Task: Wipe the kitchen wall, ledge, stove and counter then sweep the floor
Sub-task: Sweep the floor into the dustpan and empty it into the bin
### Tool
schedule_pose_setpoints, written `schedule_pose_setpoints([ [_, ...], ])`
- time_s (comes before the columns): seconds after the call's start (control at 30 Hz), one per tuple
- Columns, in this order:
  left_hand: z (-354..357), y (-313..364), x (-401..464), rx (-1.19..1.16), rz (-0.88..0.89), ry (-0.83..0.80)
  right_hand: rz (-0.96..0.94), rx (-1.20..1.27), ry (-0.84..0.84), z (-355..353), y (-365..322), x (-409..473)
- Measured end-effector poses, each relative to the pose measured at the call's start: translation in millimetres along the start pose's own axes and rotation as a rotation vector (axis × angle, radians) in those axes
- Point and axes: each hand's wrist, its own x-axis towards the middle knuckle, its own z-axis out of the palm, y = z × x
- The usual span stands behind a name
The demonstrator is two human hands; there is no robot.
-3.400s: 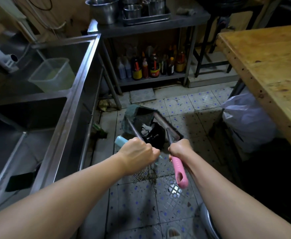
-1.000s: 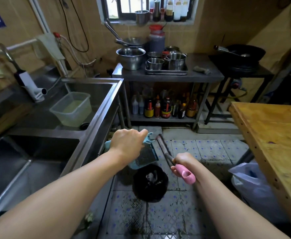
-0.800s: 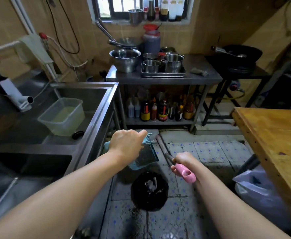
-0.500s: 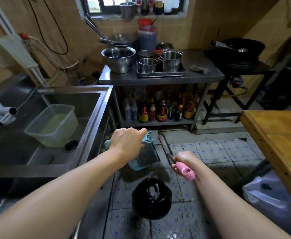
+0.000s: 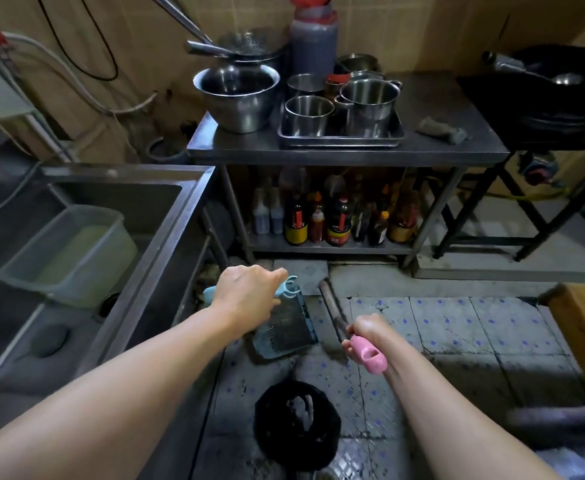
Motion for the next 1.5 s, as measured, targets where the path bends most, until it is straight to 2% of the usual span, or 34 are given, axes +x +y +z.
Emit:
schedule_pose_setpoints([
  [0.07, 10.4, -2.0, 17.9, 0.002, -0.010, -0.018, -0.025, -0.043, -0.032, 1.7, -9.5, 24.0],
  [0.27, 37.7, -14.1, 65.0, -0.003, -0.072, -0.068, 0.046, -0.025, 0.013, 8.4, -32.1, 70.9],
  [0.5, 72.8, -39.2, 113.1, -0.007, -0.055, -0.092, 0.091, 0.001, 0.023, 23.4, -54.2, 112.7],
  [0.8, 104.8, -85.2, 161.6, -0.024, -0.006, -0.120, 0.142, 0.111, 0.050, 56.4, -76.7, 138.4],
  [1.23, 129.1, -139.7, 206.4, 0.000, -0.032, -0.077, 0.216, 0.257, 0.055, 89.3, -94.7, 165.3],
  [1.5, 149.3, -156.8, 213.4, -0.072, -0.075, -0.060, 0.226, 0.299, 0.080, 95.1, -89.4, 180.4],
])
